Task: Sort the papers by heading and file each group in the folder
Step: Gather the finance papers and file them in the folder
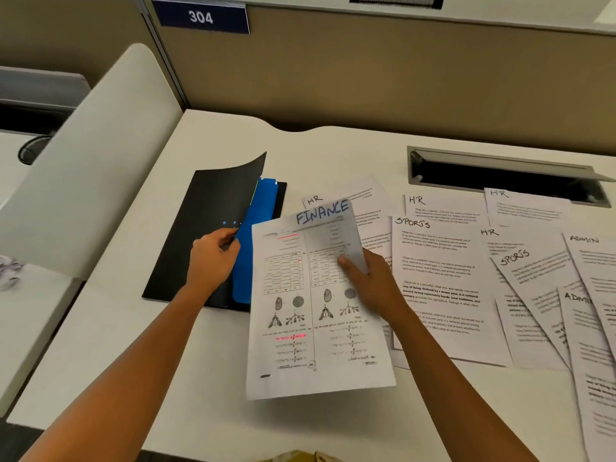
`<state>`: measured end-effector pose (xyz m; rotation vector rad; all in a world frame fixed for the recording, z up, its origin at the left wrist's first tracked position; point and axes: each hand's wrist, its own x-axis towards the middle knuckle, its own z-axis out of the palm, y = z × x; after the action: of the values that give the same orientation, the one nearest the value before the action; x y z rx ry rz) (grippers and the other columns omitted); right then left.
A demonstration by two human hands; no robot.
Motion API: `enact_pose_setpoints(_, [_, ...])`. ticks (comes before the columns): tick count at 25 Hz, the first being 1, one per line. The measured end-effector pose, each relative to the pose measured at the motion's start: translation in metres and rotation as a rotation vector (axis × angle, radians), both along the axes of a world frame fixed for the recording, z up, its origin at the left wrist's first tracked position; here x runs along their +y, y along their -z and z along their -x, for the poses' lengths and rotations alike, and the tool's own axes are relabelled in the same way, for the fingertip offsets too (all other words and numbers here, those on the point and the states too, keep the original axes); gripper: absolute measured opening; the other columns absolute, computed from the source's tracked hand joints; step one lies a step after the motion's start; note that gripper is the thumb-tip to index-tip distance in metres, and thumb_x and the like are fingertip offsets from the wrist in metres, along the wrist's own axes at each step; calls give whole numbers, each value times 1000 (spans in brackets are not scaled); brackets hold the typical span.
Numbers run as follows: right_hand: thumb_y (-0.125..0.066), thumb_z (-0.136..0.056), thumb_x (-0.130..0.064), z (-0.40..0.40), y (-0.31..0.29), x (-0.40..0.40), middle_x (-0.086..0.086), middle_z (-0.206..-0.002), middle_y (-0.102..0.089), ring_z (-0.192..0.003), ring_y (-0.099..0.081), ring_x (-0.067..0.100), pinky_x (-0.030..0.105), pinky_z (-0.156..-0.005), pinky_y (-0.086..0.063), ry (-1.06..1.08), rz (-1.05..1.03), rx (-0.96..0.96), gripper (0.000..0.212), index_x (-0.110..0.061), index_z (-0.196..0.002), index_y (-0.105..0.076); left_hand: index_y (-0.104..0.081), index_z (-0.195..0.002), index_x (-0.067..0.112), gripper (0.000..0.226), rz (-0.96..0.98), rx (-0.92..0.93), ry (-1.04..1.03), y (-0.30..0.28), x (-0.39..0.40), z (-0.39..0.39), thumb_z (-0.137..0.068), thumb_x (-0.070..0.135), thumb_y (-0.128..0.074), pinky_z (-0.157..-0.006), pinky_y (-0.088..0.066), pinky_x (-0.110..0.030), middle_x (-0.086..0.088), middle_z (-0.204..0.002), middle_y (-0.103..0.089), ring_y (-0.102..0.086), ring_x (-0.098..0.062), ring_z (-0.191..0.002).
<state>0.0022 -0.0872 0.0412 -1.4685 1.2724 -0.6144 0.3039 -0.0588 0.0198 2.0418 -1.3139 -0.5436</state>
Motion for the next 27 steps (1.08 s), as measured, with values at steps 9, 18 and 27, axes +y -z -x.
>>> enact_pose_setpoints(9, [-49, -100, -27, -44, -14, -38, 1, -102, -67, -51, -64, 1, 11, -46, -47, 9, -66, 171, 21, -11, -107, -61, -64, -123, 10, 32, -59, 53, 38, -10, 9, -7, -92, 17, -63, -91, -54, -37, -8, -114, -70, -67, -20, -101])
enact_pose_setpoints(18, [-46, -101, -24, -68, -20, -83, 8, -108, -69, -56, -68, 11, 19, -48, -47, 106, 11, 250, 23, -8, -109, -61, -64, -123, 12, 33, -117, 48, 85, -18, 18, -11, -90, 14, -64, -91, -54, -33, -6, -115, -70, -64, -11, -97])
enact_pose_setpoints(27, [-43, -101, -30, -78, -1, -80, 4, -83, -67, -58, -67, 20, 44, -60, -59, 116, 275, 359, 27, -12, -88, -58, -66, -120, 16, 33, -216, 42, 141, -39, 9, -17, -87, 12, -66, -91, -55, -37, -3, -113, -71, -66, -12, -95])
